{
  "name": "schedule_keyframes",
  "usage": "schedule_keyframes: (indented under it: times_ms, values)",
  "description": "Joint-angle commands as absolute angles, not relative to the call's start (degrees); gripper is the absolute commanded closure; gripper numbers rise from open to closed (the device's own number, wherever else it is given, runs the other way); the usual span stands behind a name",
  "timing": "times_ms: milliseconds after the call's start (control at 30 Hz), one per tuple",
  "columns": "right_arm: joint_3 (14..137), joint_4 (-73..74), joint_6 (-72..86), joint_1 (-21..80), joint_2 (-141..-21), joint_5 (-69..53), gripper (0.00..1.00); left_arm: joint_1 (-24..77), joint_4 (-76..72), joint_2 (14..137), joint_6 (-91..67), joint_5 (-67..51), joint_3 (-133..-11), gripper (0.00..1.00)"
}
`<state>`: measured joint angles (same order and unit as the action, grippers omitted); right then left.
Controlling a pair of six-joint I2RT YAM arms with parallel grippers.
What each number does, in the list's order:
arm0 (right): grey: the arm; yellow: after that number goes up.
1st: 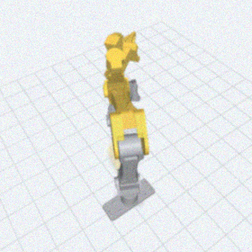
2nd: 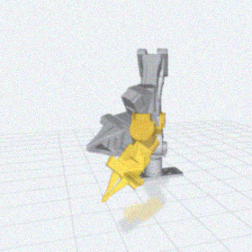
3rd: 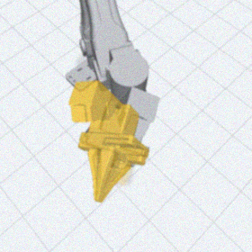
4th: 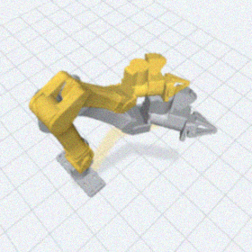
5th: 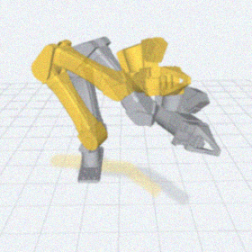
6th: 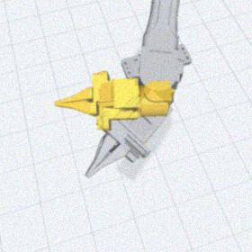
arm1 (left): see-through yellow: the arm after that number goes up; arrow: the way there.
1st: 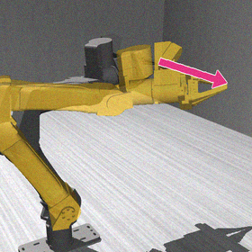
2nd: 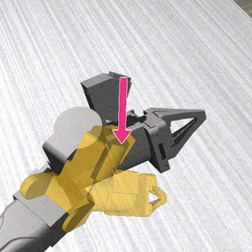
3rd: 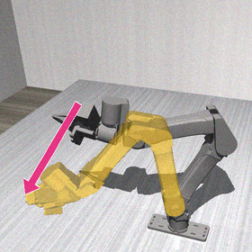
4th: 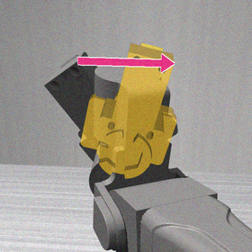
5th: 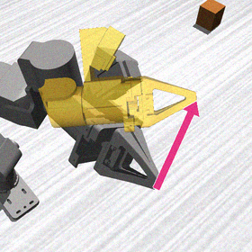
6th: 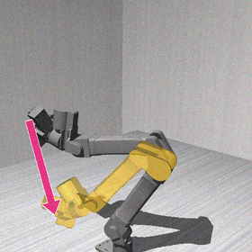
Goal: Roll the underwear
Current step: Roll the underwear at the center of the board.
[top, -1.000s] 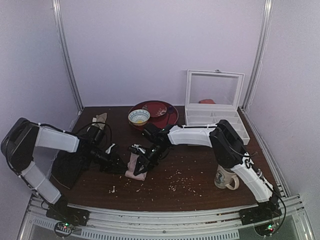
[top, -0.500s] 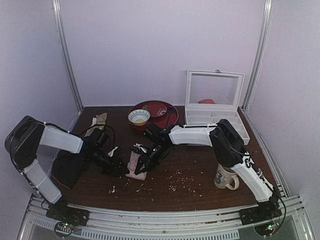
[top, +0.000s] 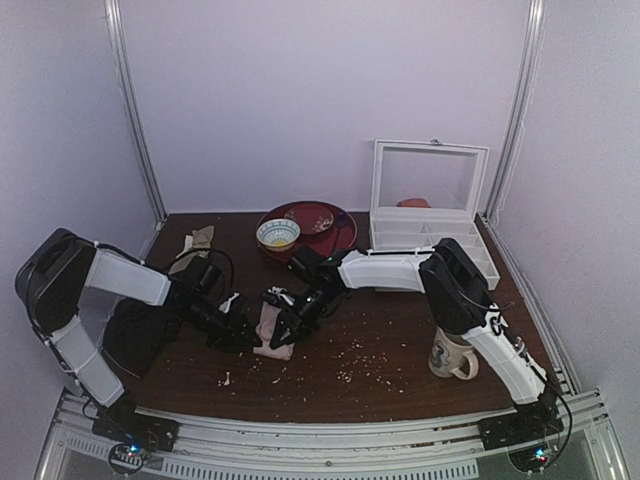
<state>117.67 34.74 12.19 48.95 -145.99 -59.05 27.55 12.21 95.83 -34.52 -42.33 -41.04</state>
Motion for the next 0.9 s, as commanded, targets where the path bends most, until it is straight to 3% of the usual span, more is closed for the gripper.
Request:
schedule_keyframes:
  times_ms: [0,300,600,867]
  values:
    - [116.2,36.6,11.1,49.3,-146.8,-56.1,1.0,28.2,14.7,95.8,-31.3,-38.0,-43.2,0.58]
    - [115.5,36.7,10.6,49.2,-146.5,-56.1,1.0,27.9,18.3,92.7,-30.4,-32.9,-43.9,0.55]
    - [115.4,36.6,10.8,49.3,-146.4,-56.1,1.0,28.1,7.4,95.5,-33.8,-41.7,-41.5,0.53]
    - [115.7,36.7,10.8,49.4,-146.4,-55.7,1.0,29.3,7.3,97.0,-33.1,-43.6,-41.5,0.54]
